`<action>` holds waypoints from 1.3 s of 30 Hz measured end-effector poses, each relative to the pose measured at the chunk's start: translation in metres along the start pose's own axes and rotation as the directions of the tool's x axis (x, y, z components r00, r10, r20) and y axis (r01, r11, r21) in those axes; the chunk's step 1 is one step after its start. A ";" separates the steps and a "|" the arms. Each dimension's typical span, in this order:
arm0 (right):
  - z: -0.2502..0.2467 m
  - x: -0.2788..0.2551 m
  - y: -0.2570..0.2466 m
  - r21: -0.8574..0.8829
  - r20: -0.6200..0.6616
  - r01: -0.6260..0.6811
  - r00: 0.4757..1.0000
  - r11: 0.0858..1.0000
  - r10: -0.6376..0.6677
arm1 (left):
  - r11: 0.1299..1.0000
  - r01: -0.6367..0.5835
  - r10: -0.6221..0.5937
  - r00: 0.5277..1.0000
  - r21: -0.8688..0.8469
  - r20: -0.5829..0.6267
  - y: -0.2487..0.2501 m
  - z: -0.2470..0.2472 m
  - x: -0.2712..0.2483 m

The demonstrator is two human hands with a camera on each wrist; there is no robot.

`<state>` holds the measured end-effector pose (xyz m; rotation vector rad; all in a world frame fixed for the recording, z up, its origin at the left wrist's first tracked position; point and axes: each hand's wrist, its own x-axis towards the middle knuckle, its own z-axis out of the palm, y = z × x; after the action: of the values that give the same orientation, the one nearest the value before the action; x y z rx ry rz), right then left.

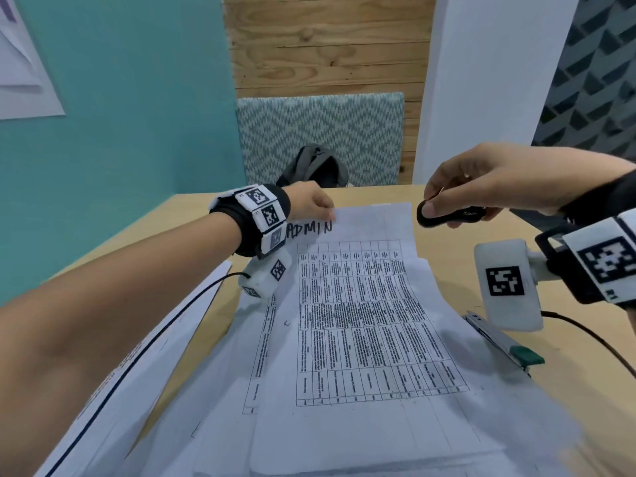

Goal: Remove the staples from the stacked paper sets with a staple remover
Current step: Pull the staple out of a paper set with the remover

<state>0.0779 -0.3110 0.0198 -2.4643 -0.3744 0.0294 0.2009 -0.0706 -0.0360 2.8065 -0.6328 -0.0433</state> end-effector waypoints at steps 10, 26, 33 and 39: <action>0.006 0.007 0.002 -0.024 -0.145 0.082 0.986 0.996 -0.085 | 0.993 -0.041 0.098 0.814 0.112 -0.573 0.039 -0.105 -0.030; -0.011 -0.014 -0.016 0.551 -0.209 0.484 0.869 0.679 -0.449 | 0.927 -0.233 0.362 0.759 0.293 -0.541 0.075 -0.128 -0.123; -0.016 -0.024 -0.020 0.647 -0.039 0.420 0.851 0.636 -0.523 | 0.939 -0.329 0.290 0.915 -0.103 -0.280 0.054 -0.138 -0.156; -0.020 -0.023 -0.019 0.694 -0.027 0.353 0.884 0.628 -0.467 | 0.719 -0.384 0.238 0.919 -0.579 -0.313 -0.025 -0.107 -0.169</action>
<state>0.0530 -0.3150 0.0460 -1.5910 -0.8329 0.1435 0.0676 0.0497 0.0560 1.9868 -0.8442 0.1001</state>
